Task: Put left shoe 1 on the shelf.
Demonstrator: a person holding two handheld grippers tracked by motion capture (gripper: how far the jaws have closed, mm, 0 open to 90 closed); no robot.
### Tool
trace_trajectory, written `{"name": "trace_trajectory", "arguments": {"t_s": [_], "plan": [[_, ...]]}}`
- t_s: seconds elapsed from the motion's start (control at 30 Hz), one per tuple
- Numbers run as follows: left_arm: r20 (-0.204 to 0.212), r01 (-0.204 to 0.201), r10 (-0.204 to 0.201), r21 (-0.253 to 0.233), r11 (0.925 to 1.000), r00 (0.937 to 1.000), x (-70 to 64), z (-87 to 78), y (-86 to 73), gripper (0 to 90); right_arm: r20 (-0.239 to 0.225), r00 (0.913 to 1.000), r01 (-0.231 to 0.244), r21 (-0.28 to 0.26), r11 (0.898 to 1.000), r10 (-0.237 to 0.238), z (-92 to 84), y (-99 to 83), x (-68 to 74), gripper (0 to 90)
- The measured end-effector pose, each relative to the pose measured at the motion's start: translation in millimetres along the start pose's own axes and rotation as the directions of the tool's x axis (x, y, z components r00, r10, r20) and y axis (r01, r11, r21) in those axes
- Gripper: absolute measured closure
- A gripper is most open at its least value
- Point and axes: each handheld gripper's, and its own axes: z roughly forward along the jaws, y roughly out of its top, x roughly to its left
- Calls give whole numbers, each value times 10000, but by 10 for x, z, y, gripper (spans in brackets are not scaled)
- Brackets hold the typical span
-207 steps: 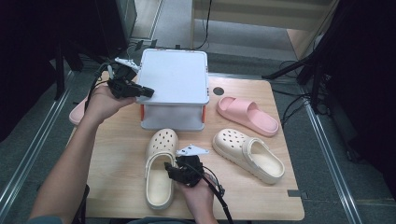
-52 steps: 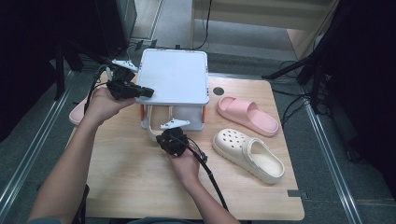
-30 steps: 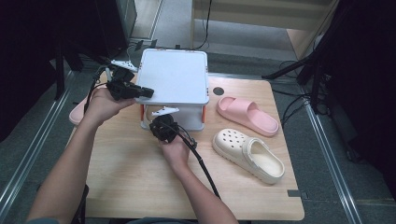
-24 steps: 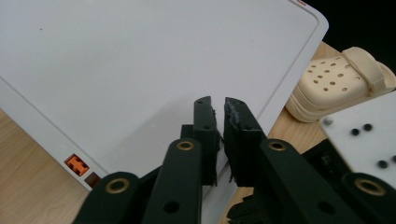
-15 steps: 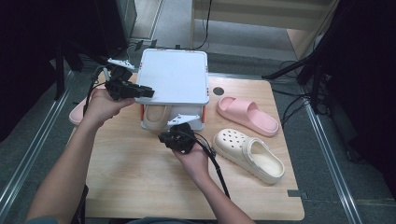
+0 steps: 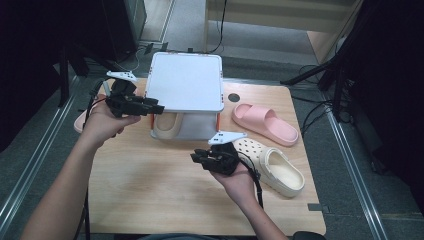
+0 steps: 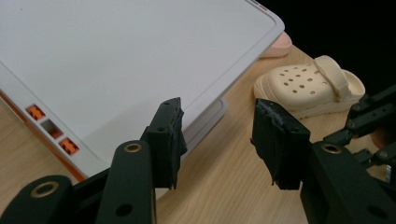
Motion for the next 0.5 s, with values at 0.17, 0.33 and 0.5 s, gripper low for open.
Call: {"name": "trace_trajectory", "arguments": {"t_s": [0.17, 0.33, 0.5], "plan": [[-105, -5, 4, -37, 10000, 9999, -70, -74, -132, 485, 11, 10000, 88, 13, 10000, -88, -160, -89, -82, 728], [-240, 86, -87, -39, 10000, 9997, -124, -123, -268, 464, 501, 9985, 226, 47, 9997, -228, -324, -137, -148, 691], [-118, 349, -350, -67, 9994, 9993, -158, -121, -386, 459, 529, 9986, 79, -32, 10000, -77, -489, -190, -225, 681]]}}
